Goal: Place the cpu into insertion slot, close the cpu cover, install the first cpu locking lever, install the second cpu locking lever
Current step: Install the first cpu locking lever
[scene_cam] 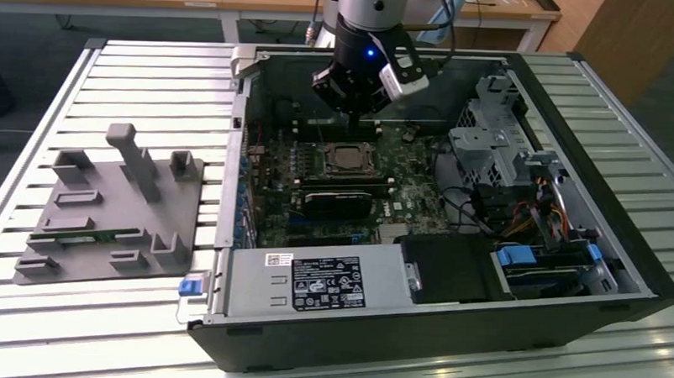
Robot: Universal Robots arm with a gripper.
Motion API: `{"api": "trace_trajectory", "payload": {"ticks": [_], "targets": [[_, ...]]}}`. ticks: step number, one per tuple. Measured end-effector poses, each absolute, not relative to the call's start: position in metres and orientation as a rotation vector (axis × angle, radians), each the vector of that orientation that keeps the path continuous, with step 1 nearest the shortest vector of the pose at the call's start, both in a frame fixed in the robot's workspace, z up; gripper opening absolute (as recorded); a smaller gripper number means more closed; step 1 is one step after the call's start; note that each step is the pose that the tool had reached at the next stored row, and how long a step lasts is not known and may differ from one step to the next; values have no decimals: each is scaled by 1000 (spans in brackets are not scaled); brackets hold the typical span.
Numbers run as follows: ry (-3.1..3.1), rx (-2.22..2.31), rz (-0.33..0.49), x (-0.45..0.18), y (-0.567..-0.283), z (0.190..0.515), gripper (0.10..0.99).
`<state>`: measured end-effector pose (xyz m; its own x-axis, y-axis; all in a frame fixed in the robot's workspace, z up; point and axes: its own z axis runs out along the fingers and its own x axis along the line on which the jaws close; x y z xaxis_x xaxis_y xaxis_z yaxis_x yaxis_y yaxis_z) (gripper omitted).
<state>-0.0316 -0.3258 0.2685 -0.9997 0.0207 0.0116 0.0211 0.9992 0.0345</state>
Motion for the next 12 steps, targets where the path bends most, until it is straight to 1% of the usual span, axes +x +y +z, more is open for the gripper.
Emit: {"api": "trace_trajectory", "payload": {"ticks": [12], "targets": [[-3130, -12, -54, -32, -326, 269, 106]]}}
